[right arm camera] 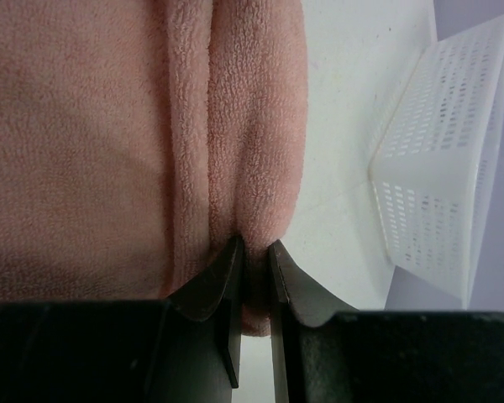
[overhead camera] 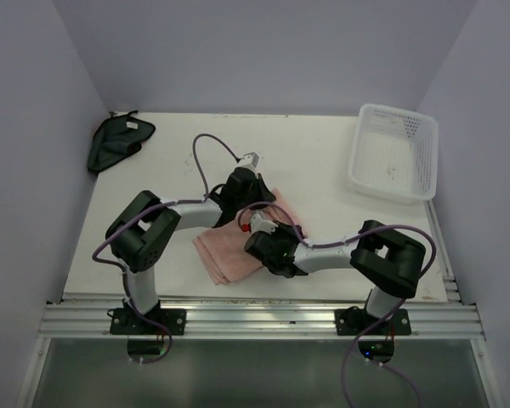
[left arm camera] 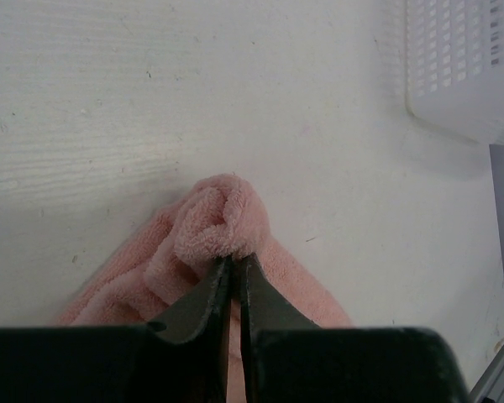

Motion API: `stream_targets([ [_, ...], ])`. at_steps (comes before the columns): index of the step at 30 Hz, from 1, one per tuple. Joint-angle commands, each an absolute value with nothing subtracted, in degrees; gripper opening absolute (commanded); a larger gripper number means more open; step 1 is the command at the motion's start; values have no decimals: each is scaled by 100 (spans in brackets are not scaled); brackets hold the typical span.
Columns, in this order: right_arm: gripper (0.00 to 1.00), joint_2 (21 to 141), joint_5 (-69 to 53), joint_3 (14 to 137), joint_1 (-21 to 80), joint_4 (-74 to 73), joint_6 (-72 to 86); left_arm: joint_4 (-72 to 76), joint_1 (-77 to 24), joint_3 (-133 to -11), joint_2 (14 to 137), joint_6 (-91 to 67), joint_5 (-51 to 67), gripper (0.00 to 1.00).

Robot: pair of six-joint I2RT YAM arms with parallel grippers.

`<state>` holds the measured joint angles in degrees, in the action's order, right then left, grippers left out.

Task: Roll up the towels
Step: Roll the towel

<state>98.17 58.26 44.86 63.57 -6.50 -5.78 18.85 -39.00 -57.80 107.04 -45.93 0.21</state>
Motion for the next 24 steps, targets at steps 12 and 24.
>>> stream_targets([
  [12,0,10775,6284,5009,7004,-1854,-439,2118,-3674,-5326,10257,-4368,-589,0],
  [24,0,11381,6548,5545,7471,-2619,-229,2030,-3674,-5054,10160,-4263,-721,0],
])
